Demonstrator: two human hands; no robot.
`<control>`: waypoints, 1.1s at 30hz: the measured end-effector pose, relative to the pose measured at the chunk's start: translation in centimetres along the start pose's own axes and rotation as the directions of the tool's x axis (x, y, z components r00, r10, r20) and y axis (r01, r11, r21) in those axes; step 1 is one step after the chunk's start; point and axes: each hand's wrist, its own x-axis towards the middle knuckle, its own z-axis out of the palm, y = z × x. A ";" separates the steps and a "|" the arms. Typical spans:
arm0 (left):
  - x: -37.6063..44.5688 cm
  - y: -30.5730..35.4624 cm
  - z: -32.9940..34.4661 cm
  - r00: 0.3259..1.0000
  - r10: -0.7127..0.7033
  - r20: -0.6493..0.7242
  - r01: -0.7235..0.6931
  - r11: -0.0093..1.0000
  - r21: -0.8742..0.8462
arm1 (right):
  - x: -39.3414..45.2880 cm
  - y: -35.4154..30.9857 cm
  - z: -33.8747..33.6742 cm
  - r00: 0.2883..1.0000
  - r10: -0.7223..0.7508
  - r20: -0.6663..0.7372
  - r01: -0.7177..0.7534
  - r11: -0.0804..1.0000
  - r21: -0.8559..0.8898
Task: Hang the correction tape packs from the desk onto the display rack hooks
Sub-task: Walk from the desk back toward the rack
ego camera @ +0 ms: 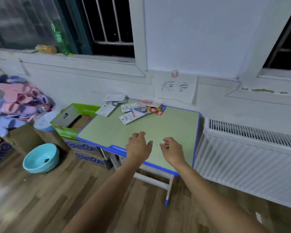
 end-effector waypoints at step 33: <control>54.3 -26.2 -1.6 0.864 -0.402 0.302 0.503 0.671 -0.545 | 44.0 -17.2 28.9 0.798 0.602 0.019 -0.587 0.772 0.243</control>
